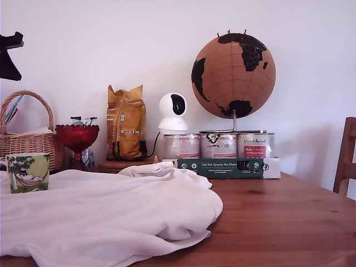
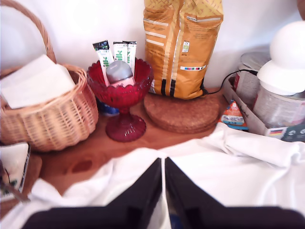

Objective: Pick the blue coffee capsule and place it inside the green coffee cup

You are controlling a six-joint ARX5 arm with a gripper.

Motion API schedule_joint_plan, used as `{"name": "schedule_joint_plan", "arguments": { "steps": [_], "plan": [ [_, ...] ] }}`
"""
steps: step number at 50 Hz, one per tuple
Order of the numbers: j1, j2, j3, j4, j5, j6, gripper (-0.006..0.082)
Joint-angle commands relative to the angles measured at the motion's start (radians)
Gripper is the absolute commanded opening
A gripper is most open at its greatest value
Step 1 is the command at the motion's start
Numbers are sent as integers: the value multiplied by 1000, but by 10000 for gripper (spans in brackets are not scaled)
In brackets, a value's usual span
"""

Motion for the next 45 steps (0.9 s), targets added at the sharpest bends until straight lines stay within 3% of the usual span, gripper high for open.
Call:
{"name": "schedule_joint_plan", "arguments": {
  "steps": [1, 12, 24, 45],
  "plan": [
    [-15, -20, -7, -18, 0, -13, -22],
    [-49, -146, -29, -79, -35, -42, -22],
    [-70, -314, -151, -79, -114, -92, -22],
    [-77, -585, -282, -81, -150, -97, -22]
  ]
}}
